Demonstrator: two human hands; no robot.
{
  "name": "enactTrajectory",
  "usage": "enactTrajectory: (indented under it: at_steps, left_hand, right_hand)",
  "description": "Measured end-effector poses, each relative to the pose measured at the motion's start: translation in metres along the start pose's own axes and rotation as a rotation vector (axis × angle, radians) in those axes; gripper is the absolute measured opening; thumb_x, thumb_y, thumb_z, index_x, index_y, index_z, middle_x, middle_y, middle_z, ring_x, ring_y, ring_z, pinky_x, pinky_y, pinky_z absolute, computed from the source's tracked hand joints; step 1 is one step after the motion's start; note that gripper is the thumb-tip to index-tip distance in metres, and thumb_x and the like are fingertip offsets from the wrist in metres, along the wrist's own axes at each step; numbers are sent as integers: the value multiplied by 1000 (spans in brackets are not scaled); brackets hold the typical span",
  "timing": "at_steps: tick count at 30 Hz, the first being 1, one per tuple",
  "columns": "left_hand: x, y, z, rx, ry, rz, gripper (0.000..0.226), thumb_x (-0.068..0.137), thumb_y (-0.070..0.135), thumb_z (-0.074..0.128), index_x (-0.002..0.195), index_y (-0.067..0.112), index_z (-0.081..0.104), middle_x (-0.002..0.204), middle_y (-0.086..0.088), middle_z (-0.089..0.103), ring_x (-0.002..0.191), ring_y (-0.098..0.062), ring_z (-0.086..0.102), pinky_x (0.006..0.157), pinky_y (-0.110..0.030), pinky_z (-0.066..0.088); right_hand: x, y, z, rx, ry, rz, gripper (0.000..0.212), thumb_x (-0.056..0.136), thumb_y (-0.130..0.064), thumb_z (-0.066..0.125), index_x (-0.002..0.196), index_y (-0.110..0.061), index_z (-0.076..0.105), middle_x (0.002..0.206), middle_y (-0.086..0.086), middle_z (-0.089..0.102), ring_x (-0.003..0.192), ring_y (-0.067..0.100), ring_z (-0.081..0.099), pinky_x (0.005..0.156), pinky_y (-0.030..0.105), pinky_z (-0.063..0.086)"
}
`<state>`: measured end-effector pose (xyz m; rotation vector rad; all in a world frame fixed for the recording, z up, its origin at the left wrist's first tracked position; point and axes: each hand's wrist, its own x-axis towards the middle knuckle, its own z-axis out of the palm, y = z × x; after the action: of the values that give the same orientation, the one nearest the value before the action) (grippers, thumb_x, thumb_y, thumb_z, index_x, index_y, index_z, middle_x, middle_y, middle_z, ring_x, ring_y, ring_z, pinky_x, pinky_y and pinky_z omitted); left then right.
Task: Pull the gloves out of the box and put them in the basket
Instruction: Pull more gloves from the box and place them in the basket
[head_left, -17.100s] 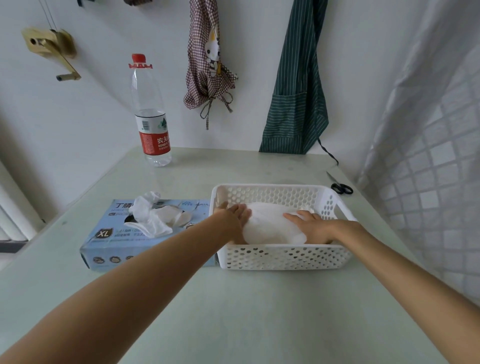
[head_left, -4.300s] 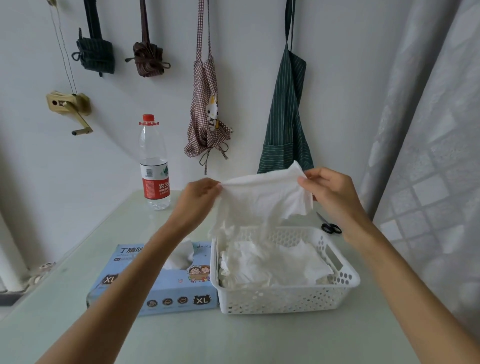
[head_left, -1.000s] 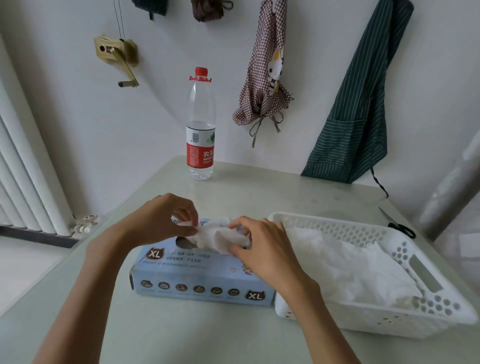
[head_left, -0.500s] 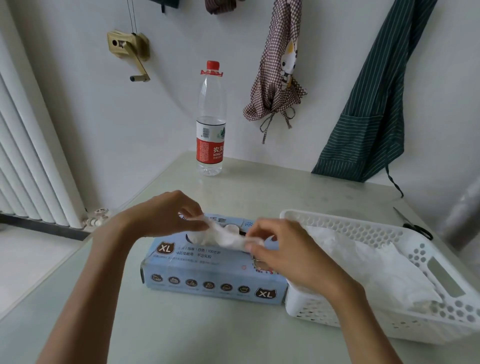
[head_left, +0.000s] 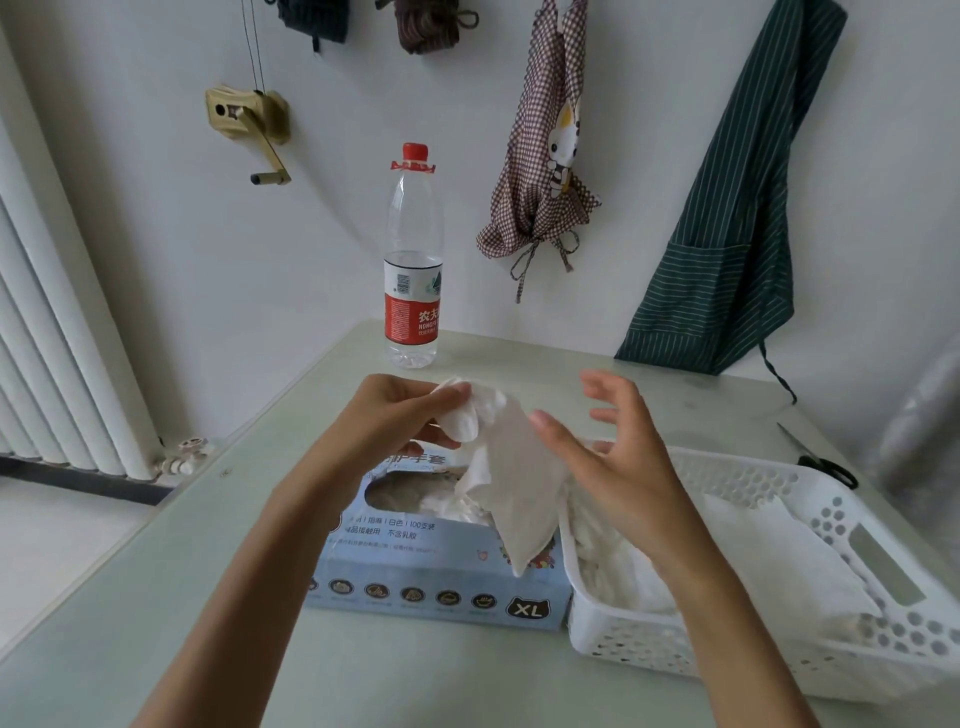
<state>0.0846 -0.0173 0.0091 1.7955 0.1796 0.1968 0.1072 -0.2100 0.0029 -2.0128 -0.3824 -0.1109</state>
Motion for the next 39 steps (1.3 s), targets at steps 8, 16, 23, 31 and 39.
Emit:
enactTrajectory:
  at_steps: [8,16,23,31,39]
  left_hand:
    - [5,-1,-5,-62,60,-31,13,87,33,62,80,23,68,62,9,71,55,3,64,60,-20,43]
    - [7,-18,-43,656,127,5,52,69,70,55,99,28,60,95,15,61,87,-11,60,80,-29,45]
    - [-1,-16,21,689,-311,340,47,67,38,82,97,28,46,103,12,56,94,-9,55,80,-25,50]
    - [14,-25,-1,461,-123,454,17,86,12,66,98,24,63,96,6,71,90,-4,68,83,-22,54]
    - [5,-4,12,-217,-275,125,28,99,4,35,91,12,60,79,-2,62,68,-11,57,52,-19,46]
  right_hand:
    - [-15,5,35,-845,-190,-125,57,78,-58,64,114,-21,41,113,-5,38,112,15,37,90,26,37]
    - [3,12,1,-403,-176,-26,13,86,-25,66,95,-29,74,86,-18,70,78,-2,63,77,27,55]
    - [1,13,20,-347,-55,-81,20,87,-16,63,97,-29,74,84,-15,72,74,-1,64,65,18,53]
    - [7,19,7,-410,-92,-108,20,84,-18,68,101,-30,68,94,-16,68,82,1,62,64,14,48]
    - [10,-2,-10,565,-298,73,13,82,-17,65,94,-12,70,83,0,70,78,8,62,66,15,47]
